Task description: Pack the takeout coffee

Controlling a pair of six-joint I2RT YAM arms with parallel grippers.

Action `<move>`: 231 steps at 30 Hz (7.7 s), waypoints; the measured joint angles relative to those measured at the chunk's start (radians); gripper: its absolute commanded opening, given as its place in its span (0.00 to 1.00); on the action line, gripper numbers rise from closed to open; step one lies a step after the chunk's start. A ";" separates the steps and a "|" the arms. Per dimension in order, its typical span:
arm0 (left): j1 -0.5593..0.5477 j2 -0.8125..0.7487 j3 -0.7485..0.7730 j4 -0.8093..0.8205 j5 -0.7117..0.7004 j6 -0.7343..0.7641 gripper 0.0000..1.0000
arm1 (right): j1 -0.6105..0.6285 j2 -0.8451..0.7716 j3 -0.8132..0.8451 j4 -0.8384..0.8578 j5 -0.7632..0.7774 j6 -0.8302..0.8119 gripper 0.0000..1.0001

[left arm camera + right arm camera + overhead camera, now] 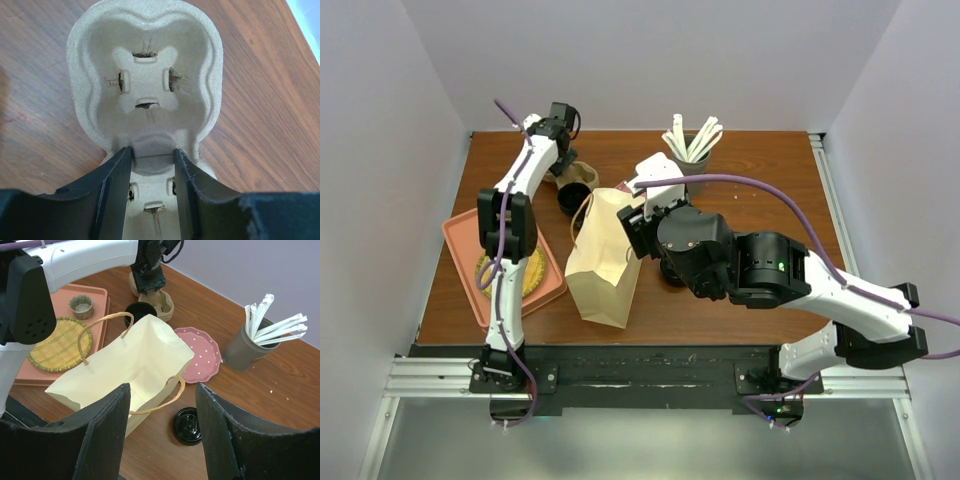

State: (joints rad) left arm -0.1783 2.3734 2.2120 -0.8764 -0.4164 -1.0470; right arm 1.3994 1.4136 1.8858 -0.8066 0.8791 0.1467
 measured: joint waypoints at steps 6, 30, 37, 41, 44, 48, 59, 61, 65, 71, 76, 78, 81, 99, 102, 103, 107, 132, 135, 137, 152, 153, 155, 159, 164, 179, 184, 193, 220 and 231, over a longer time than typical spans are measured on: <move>0.000 0.000 0.003 -0.017 -0.012 -0.009 0.26 | 0.000 -0.036 -0.030 0.003 -0.002 -0.005 0.58; 0.000 -0.040 0.000 0.024 0.000 0.098 0.16 | 0.000 -0.101 -0.075 0.014 -0.006 -0.009 0.59; 0.000 -0.070 -0.002 0.030 0.001 0.148 0.15 | 0.000 -0.101 -0.075 0.015 -0.006 -0.009 0.58; 0.000 -0.100 -0.006 0.048 0.008 0.187 0.14 | 0.000 -0.107 -0.086 0.023 -0.006 -0.009 0.59; 0.000 -0.133 -0.017 0.073 0.025 0.228 0.12 | 0.000 -0.119 -0.100 0.025 -0.007 -0.006 0.59; 0.000 -0.179 -0.027 0.102 0.060 0.283 0.09 | 0.000 -0.137 -0.117 0.027 -0.007 0.006 0.59; 0.000 -0.315 -0.028 0.137 0.240 0.407 0.04 | 0.000 -0.185 -0.174 -0.003 0.024 0.101 0.58; -0.001 -0.346 -0.028 0.139 0.285 0.419 0.04 | 0.000 -0.188 -0.180 -0.025 0.029 0.130 0.57; -0.008 -0.420 -0.028 0.152 0.387 0.450 0.03 | -0.010 -0.188 -0.180 -0.075 0.028 0.206 0.57; -0.048 -0.567 -0.034 0.179 0.525 0.476 0.02 | -0.019 -0.194 -0.180 -0.111 0.016 0.286 0.57; -0.067 -0.693 -0.024 0.165 0.626 0.472 0.03 | -0.019 -0.232 -0.202 -0.119 -0.010 0.328 0.59; -0.066 -0.745 -0.032 0.157 0.665 0.462 0.03 | -0.019 -0.253 -0.215 -0.122 -0.015 0.344 0.59; -0.065 -0.823 -0.072 0.153 0.726 0.438 0.02 | -0.020 -0.278 -0.221 -0.117 -0.033 0.361 0.59; -0.065 -1.023 -0.309 0.141 1.036 0.367 0.00 | -0.326 -0.060 -0.047 -0.107 -0.462 0.632 0.54; -0.065 -1.052 -0.340 0.132 1.060 0.367 0.00 | -0.326 -0.045 -0.047 -0.108 -0.497 0.672 0.52; -0.065 -1.064 -0.352 0.130 1.067 0.367 0.00 | -0.326 -0.042 -0.047 -0.111 -0.505 0.683 0.52; -0.065 -1.113 -0.402 0.129 1.096 0.366 0.00 | -0.326 -0.030 -0.047 -0.145 -0.508 0.727 0.52; -0.065 -1.230 -0.592 0.272 1.223 0.255 0.00 | -0.326 -0.059 -0.062 -0.171 -0.440 0.796 0.61; -0.065 -1.241 -0.612 0.308 1.233 0.228 0.00 | -0.326 -0.065 -0.062 -0.164 -0.440 0.796 0.62; -0.066 -1.252 -0.632 0.332 1.239 0.209 0.00 | -0.326 -0.069 -0.063 -0.161 -0.440 0.796 0.62; -0.101 -1.345 -0.825 0.426 1.239 0.121 0.00 | -0.326 -0.074 -0.198 -0.108 -0.452 0.792 0.48; -0.107 -1.352 -0.837 0.426 1.236 0.121 0.00 | -0.326 -0.074 -0.208 -0.098 -0.452 0.790 0.40; -0.117 -1.363 -0.861 0.425 1.229 0.122 0.00 | -0.326 -0.074 -0.217 -0.087 -0.452 0.784 0.31; -0.124 -1.369 -0.886 0.394 1.210 0.136 0.00 | -0.326 -0.075 -0.232 -0.046 -0.452 0.778 0.08; -0.125 -1.356 -0.885 0.338 1.179 0.190 0.00 | -0.326 -0.090 -0.260 -0.013 -0.452 0.772 0.00; -0.146 -1.242 -0.801 0.096 1.038 0.396 0.00 | -0.326 -0.153 -0.309 0.060 -0.455 0.743 0.00; -0.202 -1.215 -0.800 0.070 0.977 0.409 0.00 | -0.326 -0.158 -0.354 0.099 -0.472 0.740 0.00; -0.292 -1.144 -0.711 -0.040 0.825 0.444 0.00 | -0.326 -0.162 -0.373 0.113 -0.478 0.739 0.00; -0.296 -1.075 -0.608 -0.213 0.750 0.544 0.00 | -0.326 -0.205 -0.398 0.116 -0.470 0.736 0.00; -0.316 -0.995 -0.543 -0.275 0.705 0.571 0.00 | -0.326 -0.191 -0.398 0.137 -0.473 0.735 0.00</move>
State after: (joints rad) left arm -0.4946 1.3781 1.6691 -1.1511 0.2886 -0.4763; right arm 1.0733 1.2228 1.4876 -0.6697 0.4065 0.8822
